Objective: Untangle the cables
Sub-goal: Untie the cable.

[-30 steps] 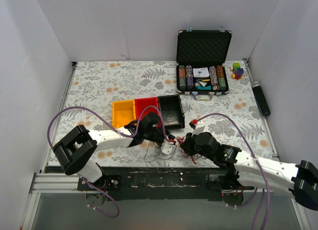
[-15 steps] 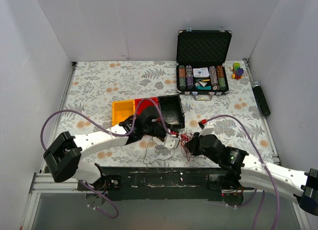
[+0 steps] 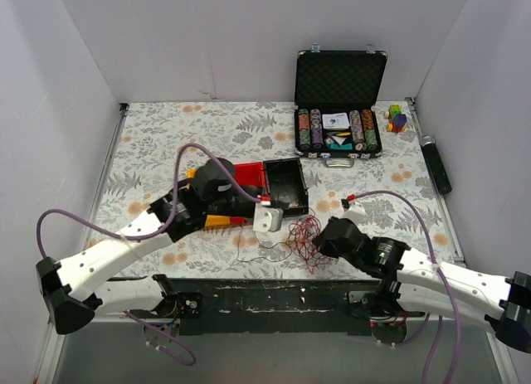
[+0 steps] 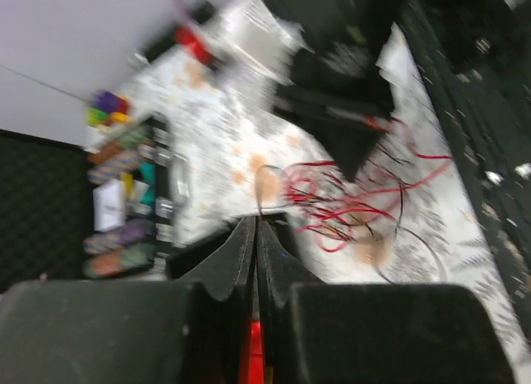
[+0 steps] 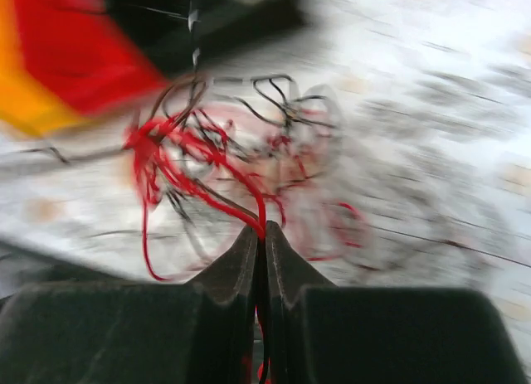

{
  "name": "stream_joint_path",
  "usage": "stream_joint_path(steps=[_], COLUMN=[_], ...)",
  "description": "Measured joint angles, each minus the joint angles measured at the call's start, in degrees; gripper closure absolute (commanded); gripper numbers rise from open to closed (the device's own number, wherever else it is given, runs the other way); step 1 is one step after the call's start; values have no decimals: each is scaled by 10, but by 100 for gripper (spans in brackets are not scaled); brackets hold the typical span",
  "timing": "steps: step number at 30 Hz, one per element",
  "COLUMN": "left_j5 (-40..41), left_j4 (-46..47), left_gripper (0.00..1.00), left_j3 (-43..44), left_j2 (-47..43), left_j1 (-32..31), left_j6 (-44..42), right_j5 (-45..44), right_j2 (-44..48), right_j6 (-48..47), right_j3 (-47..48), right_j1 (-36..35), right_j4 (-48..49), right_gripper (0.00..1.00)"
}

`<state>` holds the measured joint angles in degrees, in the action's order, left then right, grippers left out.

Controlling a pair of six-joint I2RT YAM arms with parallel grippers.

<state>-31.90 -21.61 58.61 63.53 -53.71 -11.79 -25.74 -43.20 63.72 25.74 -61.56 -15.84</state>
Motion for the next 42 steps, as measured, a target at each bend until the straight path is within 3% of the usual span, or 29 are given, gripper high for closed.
stream_joint_path(steps=[6,10,11,13,16,19,26,36,42], left_j5=[21,35,35,32,19,-2,-43,-29,-1], left_j4=[-7,-19,-22,-26,-28,-28,0,202,258], left_gripper=[100,100,99,79,70,66,65,68,64], left_j3=[147,172,169,151,105,41,-64,-80,-74], left_j2=[-63,-125,-137,-154,-156,-136,-45,155,259], left_j1=[8,7,7,7,7,7,-7,-61,-63], left_j6=[7,7,8,15,37,59,71,155,200], right_j5=[-48,-68,-70,-68,-58,-51,-55,-130,-133], right_j2=[-82,-65,-56,-32,9,33,58,49,33], right_j6=[41,49,47,32,6,-11,-25,-25,-30], right_j3=[-26,-24,-24,-24,-24,-23,29,61,23], right_j1=[12,12,12,12,12,12,12,13,24], right_j4=[-210,-248,-248,-242,-216,-212,-256,-274,-239], right_gripper=[99,92,89,79,59,50,51,56,61])
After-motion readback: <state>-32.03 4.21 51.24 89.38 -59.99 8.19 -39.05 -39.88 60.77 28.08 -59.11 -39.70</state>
